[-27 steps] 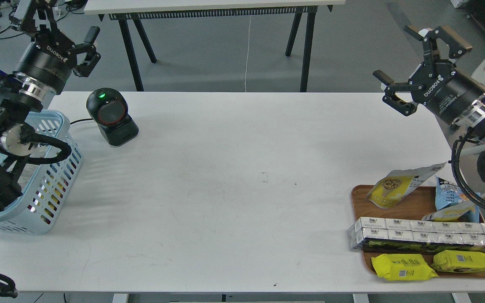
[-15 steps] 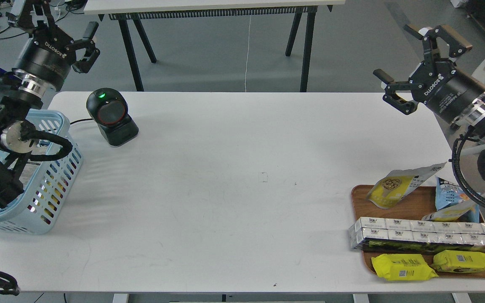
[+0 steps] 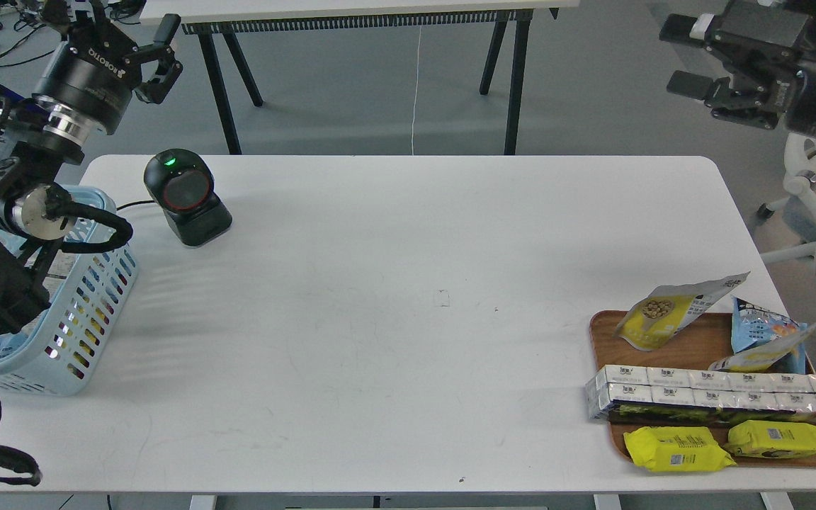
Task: Scan snack and place in basket
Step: 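Move the right gripper from rest toward the wooden tray of snacks, then grasp the yellow snack packet on the tray with the right gripper and lift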
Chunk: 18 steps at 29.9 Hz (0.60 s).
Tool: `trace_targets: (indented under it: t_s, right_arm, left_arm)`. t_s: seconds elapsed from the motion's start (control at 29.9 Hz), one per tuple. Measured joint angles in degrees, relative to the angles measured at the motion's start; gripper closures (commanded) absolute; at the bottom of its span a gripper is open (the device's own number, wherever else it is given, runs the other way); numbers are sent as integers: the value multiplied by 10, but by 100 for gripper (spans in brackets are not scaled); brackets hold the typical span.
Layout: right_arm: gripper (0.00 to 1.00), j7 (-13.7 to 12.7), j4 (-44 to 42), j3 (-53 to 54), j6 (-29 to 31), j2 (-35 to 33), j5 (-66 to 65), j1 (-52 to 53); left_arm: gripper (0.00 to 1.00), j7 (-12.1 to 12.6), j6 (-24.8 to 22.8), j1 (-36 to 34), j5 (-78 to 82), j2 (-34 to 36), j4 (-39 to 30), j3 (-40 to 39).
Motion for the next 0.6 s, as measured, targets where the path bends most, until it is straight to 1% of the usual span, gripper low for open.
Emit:
trace_targets:
  t_s: [0.13,0.3,0.43,0.53,0.6]
  right_arm:
    - [1,0,87,-34,0,-41,-199,77]
    - [1,0,213,-36,0,-97,-479,97]
    - [1,0,241,-45,0,-112,-631,75]
    - [1,0,243,-47,0,-113,-703,40]
    - [1,0,243,-48,0,-113,-727,15]
  left_arm:
    - [0,0,0,0,0,-1,0,1]
    - [0,0,0,3,0,0,2,1]
    - [0,0,0,4,0,0,2,1]
    - [0,0,0,6,0,0,2,2]
    - [0,0,0,7,0,1,2,2]
